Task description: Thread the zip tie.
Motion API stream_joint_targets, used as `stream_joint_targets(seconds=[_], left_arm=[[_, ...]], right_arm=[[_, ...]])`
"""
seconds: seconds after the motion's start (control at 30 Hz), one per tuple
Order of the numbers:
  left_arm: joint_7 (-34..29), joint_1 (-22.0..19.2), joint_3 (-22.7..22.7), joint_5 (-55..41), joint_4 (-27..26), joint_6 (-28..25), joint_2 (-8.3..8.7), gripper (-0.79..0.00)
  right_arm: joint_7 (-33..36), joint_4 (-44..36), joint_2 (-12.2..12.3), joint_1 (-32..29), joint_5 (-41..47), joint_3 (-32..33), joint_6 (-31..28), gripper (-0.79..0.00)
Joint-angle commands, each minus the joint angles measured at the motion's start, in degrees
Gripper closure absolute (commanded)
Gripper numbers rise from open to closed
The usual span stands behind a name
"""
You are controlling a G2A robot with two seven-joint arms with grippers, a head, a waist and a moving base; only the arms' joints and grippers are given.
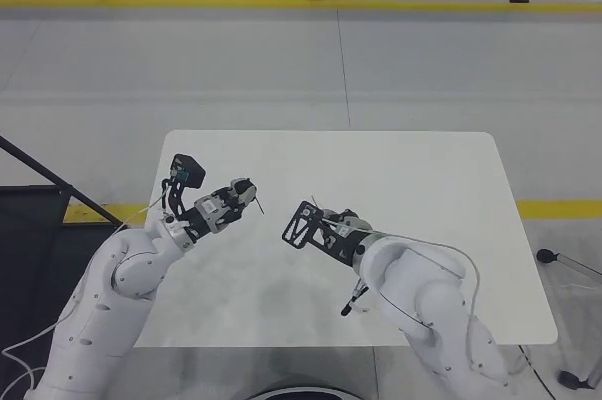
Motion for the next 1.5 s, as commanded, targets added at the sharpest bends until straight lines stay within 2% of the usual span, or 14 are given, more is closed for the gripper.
stream_joint_targets(seconds=[0.0,0.13,0.23,0.3,0.43,0.6,0.77,0.87,1.17,1.47], left_arm=[[0.00,0.00,0.00,0.00,0.00,0.00,0.00,0.000],[-0.09,0.29,0.33,0.02,-0.26,0.05,-0.03,0.000],[-1.03,-0.05,0.97,-0.17,-0.37,-0.79,-0.04,0.000],[-1.45,-0.53,1.33,0.29,-0.13,-1.98,-0.02,0.000],[-3.19,-2.48,2.44,-0.20,1.37,-6.77,0.05,0.000],[-6.16,-6.91,5.59,-0.36,5.17,-13.49,-0.10,0.000],[-7.30,-11.51,9.61,-0.78,8.52,-16.50,-0.72,0.000],[-6.64,-13.70,11.52,-0.99,10.29,-16.12,-1.19,0.000],[-6.15,-13.23,11.60,-1.06,9.96,-15.27,-1.23,0.000],[-5.79,-13.55,12.81,-2.87,9.79,-13.06,-1.47,0.000]], right_arm=[[0.00,0.00,0.00,0.00,0.00,0.00,0.00,0.000],[0.00,0.00,0.00,0.00,0.00,0.00,0.00,0.000],[-3.74,-2.54,0.37,-1.54,-4.82,1.23,1.95,0.000],[-6.89,-5.21,0.83,-3.32,-6.90,2.40,0.63,0.000],[-15.22,-9.64,1.94,-6.85,-7.18,6.44,-5.30,0.000],[-24.88,-12.02,3.11,-9.78,-5.78,11.70,-12.03,0.000],[-34.10,-11.28,3.94,-10.70,-4.10,14.49,-17.95,0.000],[-36.46,-10.94,4.39,-11.36,-5.47,15.68,-19.12,0.000],[-36.78,-10.82,4.40,-11.57,-5.62,15.57,-18.61,0.000],[-44.45,-10.45,5.14,-12.28,-15.14,10.42,-18.63,0.000]])
